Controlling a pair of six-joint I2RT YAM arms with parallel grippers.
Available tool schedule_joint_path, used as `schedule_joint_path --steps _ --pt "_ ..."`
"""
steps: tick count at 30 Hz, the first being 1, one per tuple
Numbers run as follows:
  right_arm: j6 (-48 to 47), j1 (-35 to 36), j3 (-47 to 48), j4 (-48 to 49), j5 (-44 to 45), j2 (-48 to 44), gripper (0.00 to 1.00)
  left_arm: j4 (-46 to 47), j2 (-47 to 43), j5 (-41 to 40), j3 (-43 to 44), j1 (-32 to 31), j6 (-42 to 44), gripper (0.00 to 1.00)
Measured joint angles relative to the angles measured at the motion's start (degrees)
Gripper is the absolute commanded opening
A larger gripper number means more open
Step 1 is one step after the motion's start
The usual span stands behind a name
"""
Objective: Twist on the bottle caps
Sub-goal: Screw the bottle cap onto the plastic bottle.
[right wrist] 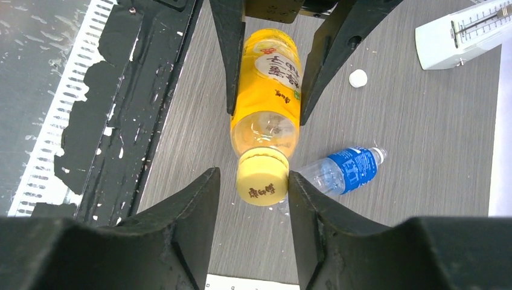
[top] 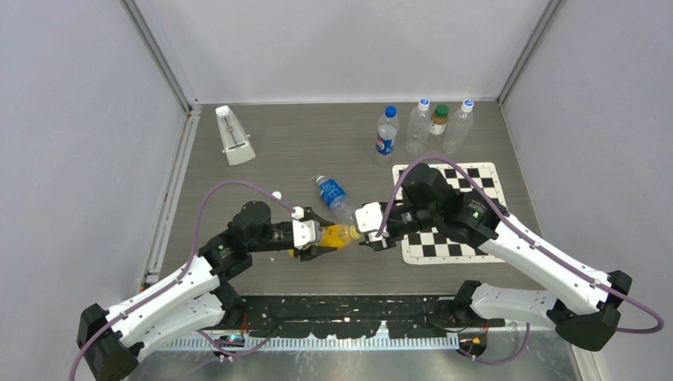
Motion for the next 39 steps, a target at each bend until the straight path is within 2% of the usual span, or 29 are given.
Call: schedule_joint_path --steps 4,8,10,15,19,26,28,29,30,31,33,35,39 --pt "-0.5 0.4 0.0 -0.3 1.1 0.0 0.36 -0.2 0.0 0.6 0.0 0.0 0.0 0.0" --pt "-0.3 0.7 0.0 -0.3 2.3 0.4 0.17 -0.6 0.0 0.7 0.0 0.0 -0.1 0.0" --pt "0.8 0.9 0.0 -0.1 2.9 0.5 0.1 -0.8 0.0 0.7 0.0 0.0 -0.2 0.0" --pt "11.1 0.9 -0.9 3.1 5.2 1.0 0.02 -1.4 -0.4 -0.7 0.0 0.0 0.1 0.0" --pt "31.7 0.9 -2.4 8.2 10.6 2.1 0.01 -2.3 -1.4 -3.9 -0.8 0.1 1.0 0.0" --pt "78.3 0.3 -3.9 13.3 25.6 5.3 0.01 -2.4 -1.9 -11.4 -2.2 0.4 2.3 0.0" --pt "86.9 0.0 -4.3 13.7 27.7 5.7 0.1 -2.4 -1.9 -12.9 -2.2 0.5 2.3 0.0" --pt "90.4 -0.1 -4.5 14.0 28.5 5.7 0.22 -2.3 -1.9 -13.4 -2.2 0.5 2.3 0.0" --pt "92.4 -0.2 -4.7 14.3 29.2 5.7 0.29 -2.1 -1.9 -14.0 -2.2 0.5 2.3 0.0" --pt "93.2 -0.2 -4.7 14.5 29.6 5.7 0.43 -2.0 -2.0 -14.3 -2.2 0.5 2.3 0.0" --pt "92.1 -0.2 -5.0 15.5 30.2 5.5 0.59 -1.8 -2.2 -14.9 -2.2 0.5 2.3 0.0" --pt "87.2 -0.2 -5.2 16.9 30.4 5.1 0.68 -0.9 -2.3 -14.4 -2.2 0.3 2.4 0.0" --pt "71.3 -0.3 -6.8 19.3 28.1 2.3 0.71 1.0 -2.6 -13.2 -2.2 -0.2 2.3 0.0"
